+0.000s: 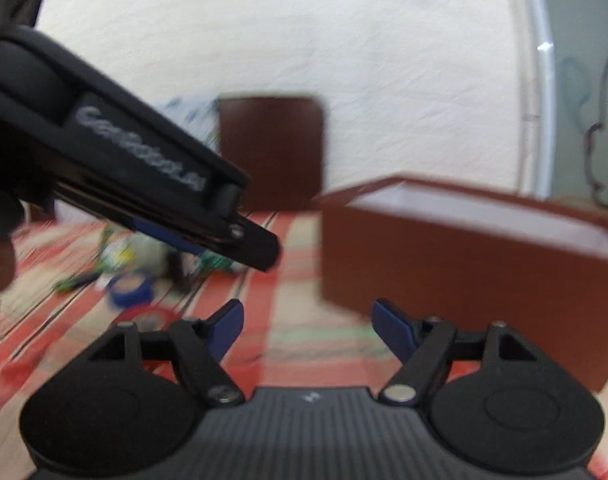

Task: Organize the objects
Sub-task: 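Grasp the red tape roll by its rim with the left gripper, then place the red tape roll into the brown box and release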

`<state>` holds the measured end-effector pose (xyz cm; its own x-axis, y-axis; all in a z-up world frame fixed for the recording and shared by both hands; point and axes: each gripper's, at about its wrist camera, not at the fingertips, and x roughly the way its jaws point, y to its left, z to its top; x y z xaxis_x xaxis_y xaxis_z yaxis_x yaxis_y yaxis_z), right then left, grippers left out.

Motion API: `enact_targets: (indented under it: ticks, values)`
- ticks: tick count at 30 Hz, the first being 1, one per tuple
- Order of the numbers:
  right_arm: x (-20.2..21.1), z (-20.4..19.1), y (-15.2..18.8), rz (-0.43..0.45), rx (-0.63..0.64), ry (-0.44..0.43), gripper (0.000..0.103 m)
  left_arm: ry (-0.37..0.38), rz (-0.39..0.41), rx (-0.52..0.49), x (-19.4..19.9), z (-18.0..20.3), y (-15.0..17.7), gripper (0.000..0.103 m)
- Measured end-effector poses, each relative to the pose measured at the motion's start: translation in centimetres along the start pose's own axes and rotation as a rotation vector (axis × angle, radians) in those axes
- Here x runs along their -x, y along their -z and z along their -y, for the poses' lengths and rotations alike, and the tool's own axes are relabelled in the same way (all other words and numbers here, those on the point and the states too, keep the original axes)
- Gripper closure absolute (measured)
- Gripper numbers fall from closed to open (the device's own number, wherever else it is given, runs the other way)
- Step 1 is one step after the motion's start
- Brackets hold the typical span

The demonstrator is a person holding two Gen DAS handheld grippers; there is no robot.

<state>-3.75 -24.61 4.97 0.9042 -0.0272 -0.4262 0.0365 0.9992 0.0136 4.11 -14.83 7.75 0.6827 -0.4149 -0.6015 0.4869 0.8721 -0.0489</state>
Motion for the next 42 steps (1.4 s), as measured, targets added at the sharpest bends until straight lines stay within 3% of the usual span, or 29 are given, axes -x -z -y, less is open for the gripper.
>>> enact_targets:
  ticks: [2,6,9,14,18,22,25,27,32,35,42]
  values:
    - [-0.5,-1.8,0.2,-0.068,0.046,-0.070,0.029,-0.054,-0.060,0.062,0.1,-2.7,1.6,0.053]
    - [-1.4,-4.5,0.9,-0.154,0.142,-0.123,0.029,-0.108,-0.172,0.243,-0.2,-8.0,4.5,0.055]
    - [-1.7,-5.8,1.3,-0.177,0.199,-0.142,0.029,-0.097,-0.170,0.330,0.5,-10.4,5.7,0.058]
    - [-3.7,-6.9,0.6,-0.202,0.220,-0.161,0.026,-0.047,-0.179,0.395,-0.1,-11.2,4.9,0.058]
    - [-6.0,-7.1,-0.1,-0.226,0.192,-0.162,0.018,0.021,-0.180,0.436,-1.8,-10.9,3.5,0.058]
    - [-7.9,-7.2,-0.6,-0.236,0.174,-0.179,0.017,0.052,-0.198,0.429,-4.4,-10.3,2.0,0.058]
    - [-9.0,-7.2,-0.9,-0.240,0.165,-0.195,0.020,0.022,-0.212,0.438,-5.7,-10.5,1.9,0.071]
    - [-9.3,-7.2,-1.0,-0.235,0.171,-0.207,0.025,0.029,-0.199,0.450,-5.6,-10.7,2.2,0.072]
    - [-8.3,-7.6,-0.7,-0.184,0.204,-0.216,0.026,-0.001,-0.178,0.437,-4.0,-10.1,2.2,0.072]
    - [-6.1,-8.0,-0.3,-0.097,0.243,-0.179,0.026,-0.024,-0.156,0.398,-2.7,-8.6,1.0,0.073]
    - [-2.0,-3.6,-3.3,0.131,0.257,0.000,0.026,0.056,-0.036,0.246,-2.0,-2.3,-6.1,0.072]
